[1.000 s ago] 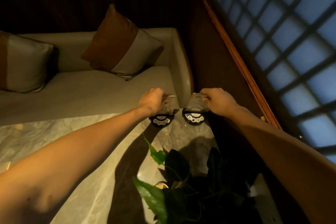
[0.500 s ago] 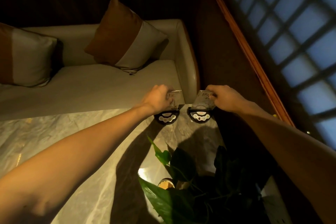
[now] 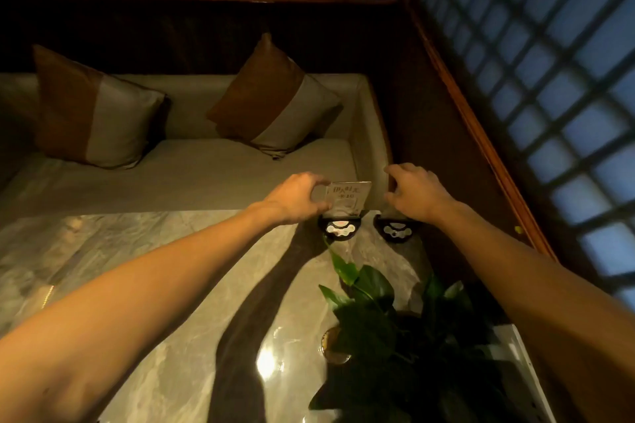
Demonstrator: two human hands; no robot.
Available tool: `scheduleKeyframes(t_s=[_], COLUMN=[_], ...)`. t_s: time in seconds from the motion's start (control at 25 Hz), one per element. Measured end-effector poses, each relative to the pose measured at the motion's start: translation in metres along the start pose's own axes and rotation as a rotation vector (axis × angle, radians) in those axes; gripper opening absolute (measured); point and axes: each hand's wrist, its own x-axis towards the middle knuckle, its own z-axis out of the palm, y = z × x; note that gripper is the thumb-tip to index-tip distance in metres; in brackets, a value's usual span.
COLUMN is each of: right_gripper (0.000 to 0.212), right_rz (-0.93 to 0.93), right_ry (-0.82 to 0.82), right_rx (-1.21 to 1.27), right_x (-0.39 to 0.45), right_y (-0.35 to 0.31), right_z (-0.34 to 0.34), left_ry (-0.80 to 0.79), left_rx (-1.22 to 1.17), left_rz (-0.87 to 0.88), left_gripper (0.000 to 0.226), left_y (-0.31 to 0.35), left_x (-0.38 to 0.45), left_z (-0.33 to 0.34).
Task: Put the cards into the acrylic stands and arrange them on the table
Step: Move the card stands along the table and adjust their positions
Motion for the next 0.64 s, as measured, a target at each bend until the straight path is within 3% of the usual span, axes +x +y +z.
scheduleKeyframes(t_s=[0.32,0.64], right_gripper=[0.062,0.063], right_rz=[-0.198,-0.394], right_ry=[0.129,0.007], right_rx=[0.043,0.148], right_x=[-0.056,-0.119], right_y=[-0.169,-0.346], right_z=[-0.009,0.068], left_ry=[0.123,0.265], left_rx=[-0.018,-0.134], left_rz=[-0.063,-0.242], left_gripper=[0.064,0.055], left_y=[-0.062,-0.168], left_x=[-0.150,-0.333], left_z=[-0.072,-0.085])
